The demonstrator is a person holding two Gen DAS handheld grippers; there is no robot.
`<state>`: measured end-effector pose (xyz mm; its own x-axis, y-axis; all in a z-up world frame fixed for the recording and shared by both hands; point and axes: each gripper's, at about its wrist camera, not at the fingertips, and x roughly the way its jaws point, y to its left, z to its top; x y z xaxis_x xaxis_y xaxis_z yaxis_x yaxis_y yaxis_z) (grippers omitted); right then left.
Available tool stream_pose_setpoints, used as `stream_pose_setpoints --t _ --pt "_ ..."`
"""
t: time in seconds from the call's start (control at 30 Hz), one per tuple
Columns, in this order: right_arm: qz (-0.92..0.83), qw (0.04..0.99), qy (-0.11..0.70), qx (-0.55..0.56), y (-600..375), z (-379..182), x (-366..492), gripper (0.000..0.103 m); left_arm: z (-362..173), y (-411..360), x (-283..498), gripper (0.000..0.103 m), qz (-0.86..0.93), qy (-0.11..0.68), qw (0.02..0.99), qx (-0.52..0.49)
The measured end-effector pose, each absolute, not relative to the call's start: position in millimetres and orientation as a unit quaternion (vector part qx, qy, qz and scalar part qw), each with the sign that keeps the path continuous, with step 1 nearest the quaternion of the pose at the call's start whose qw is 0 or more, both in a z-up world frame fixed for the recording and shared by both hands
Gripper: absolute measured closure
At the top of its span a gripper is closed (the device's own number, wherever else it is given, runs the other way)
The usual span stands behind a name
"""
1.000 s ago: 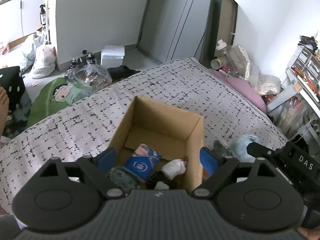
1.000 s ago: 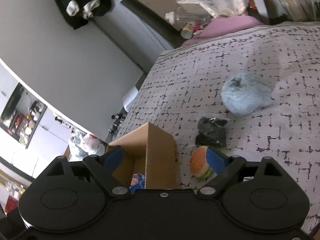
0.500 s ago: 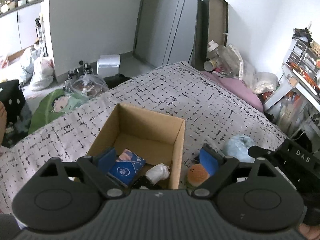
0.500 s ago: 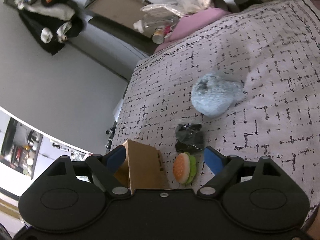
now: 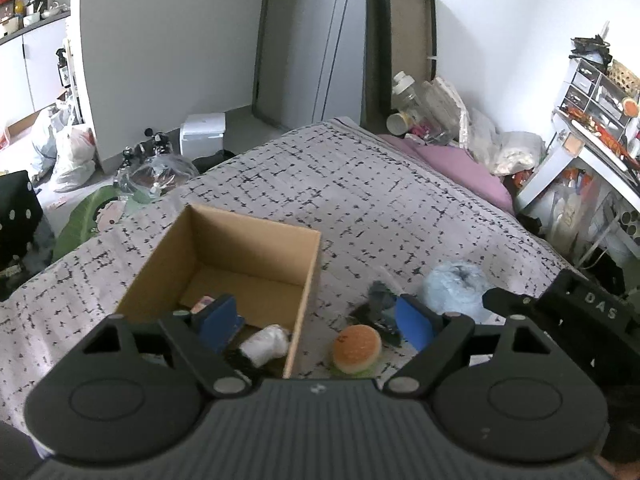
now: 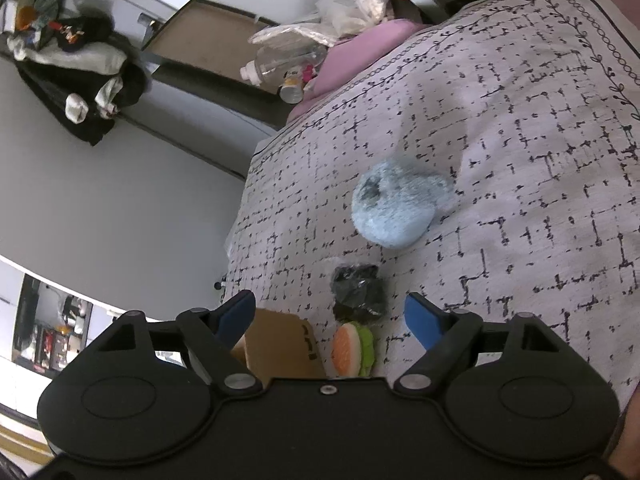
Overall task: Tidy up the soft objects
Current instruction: 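Move the left gripper to the plush burger while the right gripper approaches the black bag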
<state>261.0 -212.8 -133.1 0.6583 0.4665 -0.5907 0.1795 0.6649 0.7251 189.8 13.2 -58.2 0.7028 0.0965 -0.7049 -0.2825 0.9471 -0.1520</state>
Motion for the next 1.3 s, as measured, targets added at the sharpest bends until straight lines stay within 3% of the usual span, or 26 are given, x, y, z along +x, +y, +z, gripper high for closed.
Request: stream_pose_setpoints --t 0.2,0.43,1.3 --pt "0.088 0.808 0.401 0.423 -223.0 -136.3 262.1 0.026 -62.6 -3.5 196.0 0.023 0.094 0.379 0.914 -0.111" --pt "0.081 0.794 0.406 0.446 -236.4 -145.4 265.0 0.037 -77.6 -22.2 206.4 0.035 0.082 0.403 0.906 -0.101" --pt "0.095 0.763 0.471 0.432 -226.7 -181.2 309.7 0.045 -149.0 -44.6 260.1 0.044 0.086 0.49 0.863 -0.093"
